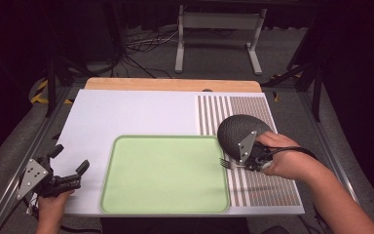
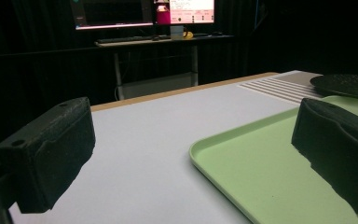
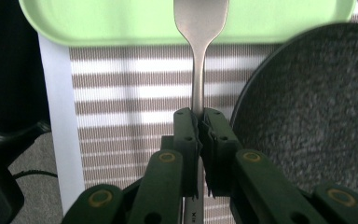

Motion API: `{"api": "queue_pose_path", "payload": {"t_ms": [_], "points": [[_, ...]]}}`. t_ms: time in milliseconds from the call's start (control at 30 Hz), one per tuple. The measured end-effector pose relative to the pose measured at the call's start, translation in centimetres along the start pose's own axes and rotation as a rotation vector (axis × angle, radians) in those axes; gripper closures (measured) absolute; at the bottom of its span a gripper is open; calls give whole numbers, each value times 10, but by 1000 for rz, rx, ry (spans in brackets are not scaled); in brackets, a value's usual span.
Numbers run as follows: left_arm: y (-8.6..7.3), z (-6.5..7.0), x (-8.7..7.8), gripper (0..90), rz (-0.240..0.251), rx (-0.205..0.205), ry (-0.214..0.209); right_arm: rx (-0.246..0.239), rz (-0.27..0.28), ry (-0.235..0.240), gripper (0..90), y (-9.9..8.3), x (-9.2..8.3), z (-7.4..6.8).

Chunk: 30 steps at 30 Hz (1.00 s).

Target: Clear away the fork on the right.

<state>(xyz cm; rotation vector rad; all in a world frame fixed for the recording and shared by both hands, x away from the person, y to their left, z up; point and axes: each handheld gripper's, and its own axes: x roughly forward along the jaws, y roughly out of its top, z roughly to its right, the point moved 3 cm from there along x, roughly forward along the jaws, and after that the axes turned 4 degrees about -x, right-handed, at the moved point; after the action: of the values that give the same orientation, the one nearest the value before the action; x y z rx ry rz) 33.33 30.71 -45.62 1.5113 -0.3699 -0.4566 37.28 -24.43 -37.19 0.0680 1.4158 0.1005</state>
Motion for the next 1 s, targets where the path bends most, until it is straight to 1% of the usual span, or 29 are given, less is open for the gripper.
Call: {"api": "queue_pose_path", "payload": {"t_ms": [33,100,133,200,267,300,333,500,533,567,633,667,733,800,833,900,1000], "points": [[0,0,0,1,0,0,-1,-2,1,7,844,3,0,0],[0,0,0,1,1,2,0,-4,6,3,844,9,-1,2],[0,0,0,1,1,2,-1,5,7,5,844,13,-2,2],[0,0,0,1,1,2,0,-5,24,3,844,19,-2,4],[0,0,0,1,0,2,-2,-12,27,-1,844,26,-4,4],[0,0,0,2,0,2,-2,-12,27,-1,844,26,-4,4],[0,0,0,1,0,2,-2,-28,28,-5,844,33,-4,5],[0,0,0,1,1,1,-3,-49,30,-3,844,47,-4,7],[0,0,0,1,1,2,-4,-49,30,-3,844,47,-4,7],[0,0,0,1,2,2,-4,-52,30,-4,844,51,-4,8],[0,0,0,2,3,1,-3,-43,36,-3,844,57,-4,8],[0,0,0,2,3,0,-4,-31,35,0,844,59,-5,9],[0,0,0,1,2,1,-4,5,58,4,843,66,-5,9],[0,0,0,2,1,1,-5,81,73,27,843,71,-6,8],[0,0,0,1,2,2,-4,104,78,32,843,74,-6,8],[0,0,0,1,3,3,-4,167,77,40,844,78,-7,8],[0,0,0,1,4,2,-3,233,100,57,844,84,-9,7]]}}
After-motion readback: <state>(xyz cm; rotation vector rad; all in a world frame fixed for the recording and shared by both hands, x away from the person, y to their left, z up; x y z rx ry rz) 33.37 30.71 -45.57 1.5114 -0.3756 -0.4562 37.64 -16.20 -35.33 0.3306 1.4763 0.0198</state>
